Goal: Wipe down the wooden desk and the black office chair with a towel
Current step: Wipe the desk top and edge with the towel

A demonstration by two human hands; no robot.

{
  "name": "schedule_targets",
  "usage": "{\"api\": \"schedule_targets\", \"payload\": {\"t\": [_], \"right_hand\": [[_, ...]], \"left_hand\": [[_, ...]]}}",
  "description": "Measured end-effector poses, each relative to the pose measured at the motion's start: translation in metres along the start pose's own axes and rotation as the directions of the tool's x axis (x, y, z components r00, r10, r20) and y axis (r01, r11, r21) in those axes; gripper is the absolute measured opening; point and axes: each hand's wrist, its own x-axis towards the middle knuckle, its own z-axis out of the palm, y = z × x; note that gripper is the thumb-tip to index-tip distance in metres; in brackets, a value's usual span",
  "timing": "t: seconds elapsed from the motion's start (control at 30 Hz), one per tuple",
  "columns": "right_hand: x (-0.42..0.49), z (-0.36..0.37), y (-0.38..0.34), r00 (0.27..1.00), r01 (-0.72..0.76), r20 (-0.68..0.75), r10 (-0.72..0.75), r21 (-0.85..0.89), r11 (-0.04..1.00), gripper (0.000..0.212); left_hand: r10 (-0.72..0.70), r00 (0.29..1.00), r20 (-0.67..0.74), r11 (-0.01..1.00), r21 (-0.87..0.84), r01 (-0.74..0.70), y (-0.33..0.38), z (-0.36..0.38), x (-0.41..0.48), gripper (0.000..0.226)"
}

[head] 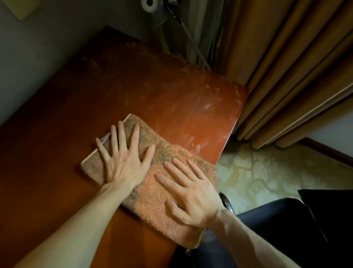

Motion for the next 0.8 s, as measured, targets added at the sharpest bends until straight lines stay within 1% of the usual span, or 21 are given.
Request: {"api": "schedule_targets", "payload": {"t": [0.07,0.13,0.17,0.2,0.27,0.37,0.53,0.8], "right_hand": [[0.003,0.003,0.011,0.999,0.030,-0.030,-0.029,0.034,0.999,0.067],[0.006,0.006,0.023,0.996,0.071,-0.055,-0.068,0.044,0.996,0.069],[0.008,0.007,0.029,0.994,0.091,-0.065,-0.089,0.041,0.995,0.070],[0.009,0.007,0.035,0.992,0.111,-0.072,-0.108,0.042,0.993,0.071],[0.011,0.007,0.046,0.987,0.145,-0.083,-0.141,0.046,0.988,0.073],[0.014,0.004,0.059,0.979,0.197,-0.065,-0.195,0.027,0.980,0.074],[0.025,-0.008,0.082,0.964,0.266,0.004,-0.266,-0.012,0.964,0.075],[0.040,-0.023,0.103,0.944,0.316,0.103,-0.313,-0.005,0.949,0.074]], "left_hand": [[0.184,0.983,-0.021,0.982,0.045,-0.183,-0.009,-0.003,0.014,0.080],[0.392,0.920,-0.006,0.915,0.108,-0.389,-0.021,-0.004,0.028,0.077],[0.458,0.889,0.013,0.883,0.104,-0.457,-0.025,-0.004,0.034,0.076],[0.484,0.874,0.033,0.871,0.077,-0.485,-0.029,-0.004,0.038,0.074],[0.435,0.900,0.033,0.900,0.029,-0.436,-0.029,-0.001,0.039,0.073],[0.334,0.943,-0.002,0.942,0.030,-0.333,-0.019,0.001,0.036,0.072],[0.261,0.964,-0.043,0.965,-0.002,-0.262,-0.013,0.003,0.036,0.072],[0.196,0.978,-0.065,0.980,-0.029,-0.199,-0.007,0.007,0.036,0.072]]}}
